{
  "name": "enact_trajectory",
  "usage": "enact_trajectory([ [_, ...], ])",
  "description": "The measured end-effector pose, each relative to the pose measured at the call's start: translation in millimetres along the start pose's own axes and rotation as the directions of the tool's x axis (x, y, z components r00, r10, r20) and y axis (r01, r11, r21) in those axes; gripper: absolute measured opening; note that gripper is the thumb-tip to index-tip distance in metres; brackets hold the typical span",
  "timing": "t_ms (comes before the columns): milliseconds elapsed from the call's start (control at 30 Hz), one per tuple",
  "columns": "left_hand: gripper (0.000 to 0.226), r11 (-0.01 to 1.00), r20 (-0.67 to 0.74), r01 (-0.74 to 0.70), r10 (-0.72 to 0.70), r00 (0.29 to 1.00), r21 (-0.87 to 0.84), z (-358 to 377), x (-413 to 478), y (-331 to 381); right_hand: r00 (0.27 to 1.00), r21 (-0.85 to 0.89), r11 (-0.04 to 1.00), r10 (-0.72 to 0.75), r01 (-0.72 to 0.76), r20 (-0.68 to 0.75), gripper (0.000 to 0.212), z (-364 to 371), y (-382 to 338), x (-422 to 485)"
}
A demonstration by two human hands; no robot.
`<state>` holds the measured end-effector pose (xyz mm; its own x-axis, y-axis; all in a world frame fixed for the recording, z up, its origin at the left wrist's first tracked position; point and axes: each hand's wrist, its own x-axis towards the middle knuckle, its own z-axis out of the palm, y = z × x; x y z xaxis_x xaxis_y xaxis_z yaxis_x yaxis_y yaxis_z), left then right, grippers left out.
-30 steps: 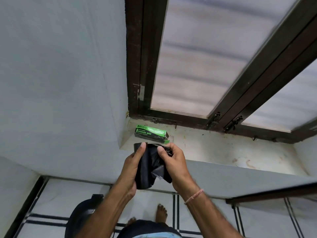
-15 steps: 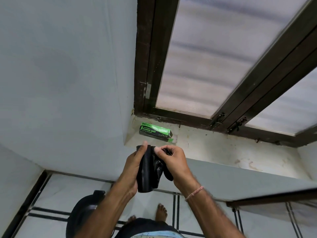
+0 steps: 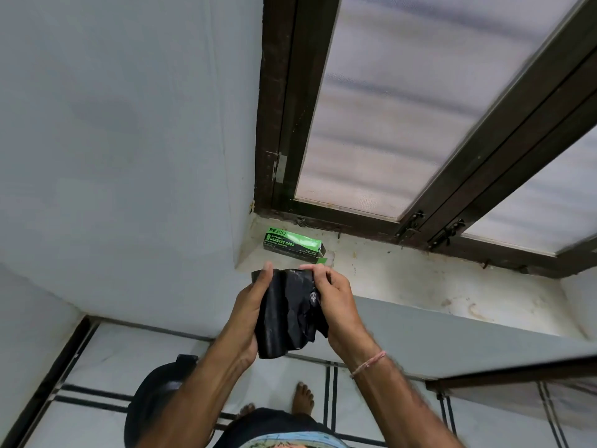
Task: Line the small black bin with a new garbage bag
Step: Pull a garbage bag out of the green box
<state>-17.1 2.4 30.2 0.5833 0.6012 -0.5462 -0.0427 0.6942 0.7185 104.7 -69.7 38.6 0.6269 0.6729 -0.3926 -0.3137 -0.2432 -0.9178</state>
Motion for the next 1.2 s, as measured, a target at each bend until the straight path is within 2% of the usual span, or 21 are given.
enact_trajectory([
  [100, 0.075, 1.000, -0.014, -0.018, 0.018, 1.000, 0.004, -1.5, 1.1, -0.2, 0.997, -0.090, 0.996, -0.019, 0.026, 0.081, 0.028, -1.9, -0.9, -2.8],
  [267, 0.068, 1.000, 0.001, 0.008, -0.008, 1.000, 0.012, -5.4, 3.1, -3.1, 1.000, -0.144, 0.989, -0.013, 0.013, 0.001, 0.024, -4.1, 6.5, 2.6],
  [500, 0.070, 0.999, -0.016, 0.001, 0.000, 1.000, 0.039, -6.2, 6.3, -0.8, 0.998, -0.133, 0.991, -0.025, 0.018, -0.054, 0.015, -4.6, 10.7, 6.2],
  [567, 0.069, 0.999, -0.017, 0.001, 0.000, 1.000, 0.043, -5.6, 6.4, -1.3, 0.998, -0.133, 0.991, -0.034, 0.026, -0.053, 0.020, -2.0, 7.1, 5.2],
  [800, 0.067, 1.000, -0.001, -0.009, 0.009, 1.000, 0.030, -5.8, 5.6, -0.3, 0.993, -0.129, 0.991, -0.023, 0.038, 0.112, 0.029, -3.8, 1.7, 0.8],
  [933, 0.062, 0.999, -0.006, 0.008, -0.007, 1.000, 0.048, -7.1, 4.1, -0.7, 0.999, -0.135, 0.991, 0.002, 0.004, 0.041, 0.020, -4.6, 3.7, 1.1],
  [1067, 0.060, 0.998, -0.001, 0.014, -0.014, 1.000, 0.057, -7.2, 3.3, 0.8, 0.999, -0.142, 0.989, 0.043, -0.044, -0.011, 0.024, -3.6, 11.2, 5.7],
  [1200, 0.061, 0.999, -0.026, 0.014, -0.013, 1.000, 0.042, -7.9, 3.3, 1.6, 0.998, -0.184, 0.983, -0.034, 0.024, -0.056, 0.014, -1.5, 9.4, 7.4],
])
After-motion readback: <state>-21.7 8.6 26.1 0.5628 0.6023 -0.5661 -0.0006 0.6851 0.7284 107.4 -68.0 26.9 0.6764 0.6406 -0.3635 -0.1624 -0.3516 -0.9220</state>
